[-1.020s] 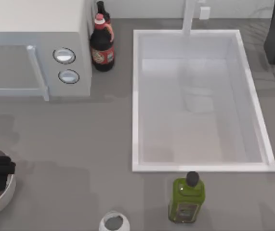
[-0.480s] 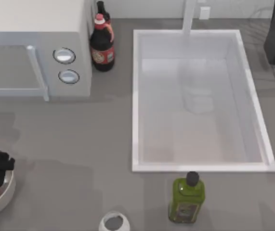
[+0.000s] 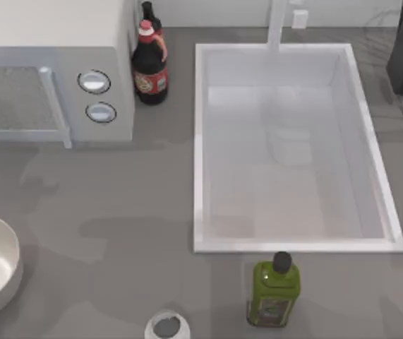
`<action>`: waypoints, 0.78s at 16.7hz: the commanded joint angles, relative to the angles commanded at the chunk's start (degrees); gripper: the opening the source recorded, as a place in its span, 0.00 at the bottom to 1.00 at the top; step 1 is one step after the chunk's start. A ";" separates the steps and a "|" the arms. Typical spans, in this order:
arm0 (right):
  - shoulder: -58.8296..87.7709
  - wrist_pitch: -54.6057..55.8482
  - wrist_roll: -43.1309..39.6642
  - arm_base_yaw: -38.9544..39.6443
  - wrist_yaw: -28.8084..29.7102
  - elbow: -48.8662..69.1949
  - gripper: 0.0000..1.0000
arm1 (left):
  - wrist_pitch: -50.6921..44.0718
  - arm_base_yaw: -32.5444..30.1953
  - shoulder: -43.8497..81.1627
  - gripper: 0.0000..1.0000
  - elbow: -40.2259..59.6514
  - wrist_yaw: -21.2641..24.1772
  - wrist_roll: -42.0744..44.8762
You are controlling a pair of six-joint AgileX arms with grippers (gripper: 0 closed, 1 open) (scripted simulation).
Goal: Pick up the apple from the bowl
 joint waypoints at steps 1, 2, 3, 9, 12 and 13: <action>0.00 0.00 0.00 0.00 0.00 0.00 1.00 | -5.19 -0.07 -0.41 0.00 4.45 -0.01 -0.08; 0.00 0.00 0.00 0.00 0.00 0.00 1.00 | -9.91 -0.15 -0.90 0.00 8.62 -0.02 -0.16; 0.00 0.00 0.00 0.00 0.00 0.00 1.00 | -14.10 -0.23 -1.43 0.00 12.49 -0.02 -0.25; 0.00 0.00 0.00 0.00 0.00 0.00 1.00 | -26.75 -0.55 -4.12 0.00 24.76 -0.06 -0.61; 0.00 0.00 0.00 0.00 0.00 0.00 1.00 | -26.85 -0.55 -4.16 0.00 24.86 -0.06 -0.61; 0.00 0.00 0.00 0.00 0.00 0.00 1.00 | -26.71 -0.29 -3.99 0.00 24.71 -0.09 -0.50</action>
